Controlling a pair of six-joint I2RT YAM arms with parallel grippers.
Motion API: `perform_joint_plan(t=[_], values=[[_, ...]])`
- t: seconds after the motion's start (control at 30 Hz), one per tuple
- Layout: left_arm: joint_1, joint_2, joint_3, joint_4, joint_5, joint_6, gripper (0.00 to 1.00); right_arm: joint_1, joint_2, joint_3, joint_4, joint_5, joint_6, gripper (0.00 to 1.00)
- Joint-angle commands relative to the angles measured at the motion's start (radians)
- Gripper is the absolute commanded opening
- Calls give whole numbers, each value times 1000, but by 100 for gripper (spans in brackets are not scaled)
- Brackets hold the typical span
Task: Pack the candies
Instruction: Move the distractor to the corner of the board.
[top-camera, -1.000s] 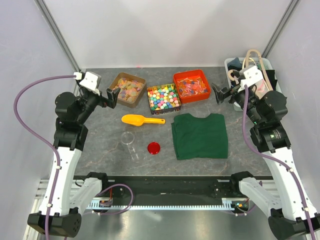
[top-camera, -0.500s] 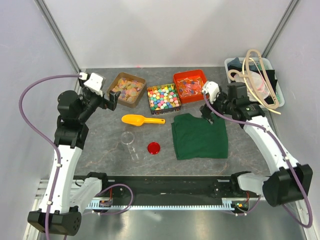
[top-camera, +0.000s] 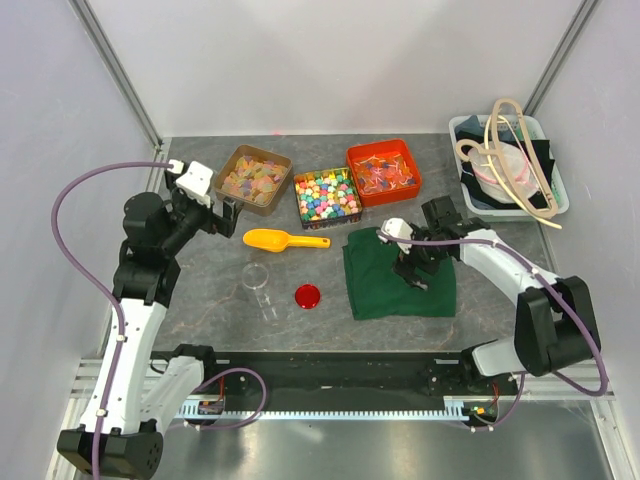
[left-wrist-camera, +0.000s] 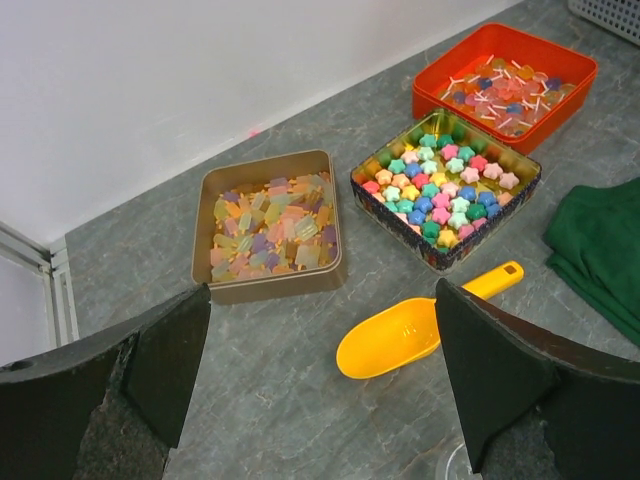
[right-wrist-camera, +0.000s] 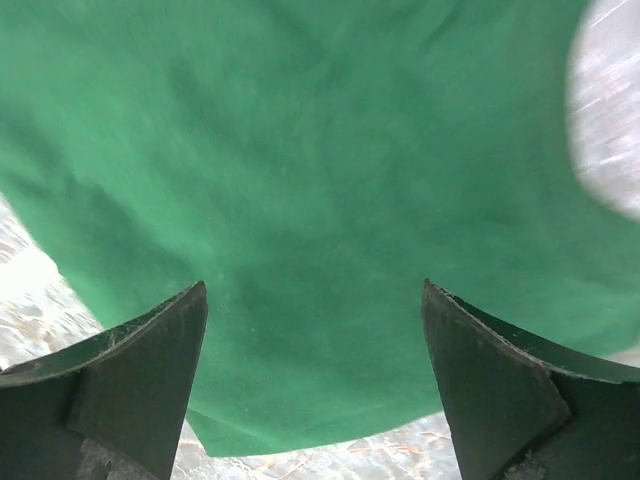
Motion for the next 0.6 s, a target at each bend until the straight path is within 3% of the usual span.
perform_joint_plan(t=[0.0, 0.27, 0.5, 0.57], values=[[6, -15, -12, -1, 2, 28, 100, 1, 61, -47, 37, 80, -68, 93], [6, -21, -17, -2, 2, 28, 99, -2, 149, -177, 146, 279, -113, 88], [6, -23, -22, -2, -6, 28, 100, -76, 180, -261, 152, 349, -194, 85], [6, -23, -25, -1, -9, 29, 99, -123, 169, -257, 132, 318, -215, 79]])
